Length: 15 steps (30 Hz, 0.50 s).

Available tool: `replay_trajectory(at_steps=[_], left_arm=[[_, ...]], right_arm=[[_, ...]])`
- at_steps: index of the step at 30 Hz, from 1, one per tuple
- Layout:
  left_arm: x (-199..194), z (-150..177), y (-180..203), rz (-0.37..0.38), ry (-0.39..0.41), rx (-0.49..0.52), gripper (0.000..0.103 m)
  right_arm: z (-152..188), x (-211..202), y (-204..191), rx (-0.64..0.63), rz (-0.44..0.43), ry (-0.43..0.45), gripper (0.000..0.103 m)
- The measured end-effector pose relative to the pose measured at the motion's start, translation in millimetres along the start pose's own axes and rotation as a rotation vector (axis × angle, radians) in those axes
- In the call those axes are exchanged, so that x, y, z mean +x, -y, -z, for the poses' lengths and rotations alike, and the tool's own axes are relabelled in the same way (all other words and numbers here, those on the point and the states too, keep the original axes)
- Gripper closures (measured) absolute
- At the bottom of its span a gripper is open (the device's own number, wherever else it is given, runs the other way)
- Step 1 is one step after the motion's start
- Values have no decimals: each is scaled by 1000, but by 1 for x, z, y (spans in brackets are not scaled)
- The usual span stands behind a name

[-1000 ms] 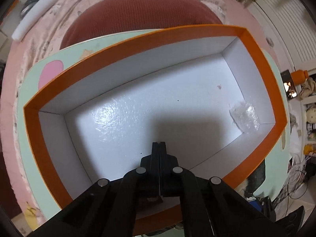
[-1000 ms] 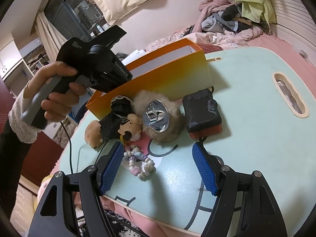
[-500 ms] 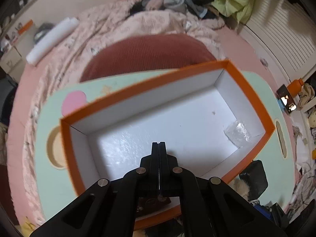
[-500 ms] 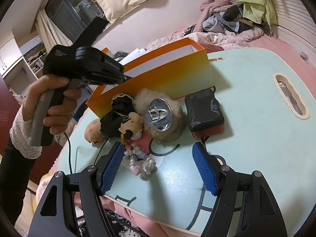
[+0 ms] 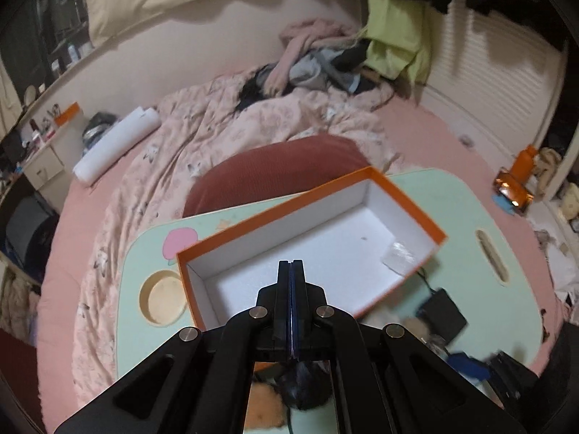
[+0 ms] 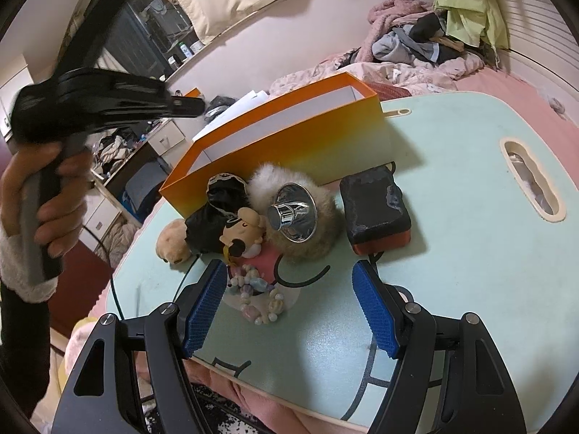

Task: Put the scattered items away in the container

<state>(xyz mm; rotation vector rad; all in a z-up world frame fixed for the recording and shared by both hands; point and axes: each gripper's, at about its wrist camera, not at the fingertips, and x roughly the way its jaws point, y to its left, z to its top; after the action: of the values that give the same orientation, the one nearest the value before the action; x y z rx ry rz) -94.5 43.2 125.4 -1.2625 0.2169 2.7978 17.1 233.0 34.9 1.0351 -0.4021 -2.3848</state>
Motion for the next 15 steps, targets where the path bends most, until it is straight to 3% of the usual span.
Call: replay_trajectory(at_steps=[6,15], left_arm=[[-34,36,13,-33,98,66,102],[-9,90,17,-4,58,65,102]], right_arm=[[0,-1,-2,-10,3,1,31],[0,-1,-3,-15,5,0,31]])
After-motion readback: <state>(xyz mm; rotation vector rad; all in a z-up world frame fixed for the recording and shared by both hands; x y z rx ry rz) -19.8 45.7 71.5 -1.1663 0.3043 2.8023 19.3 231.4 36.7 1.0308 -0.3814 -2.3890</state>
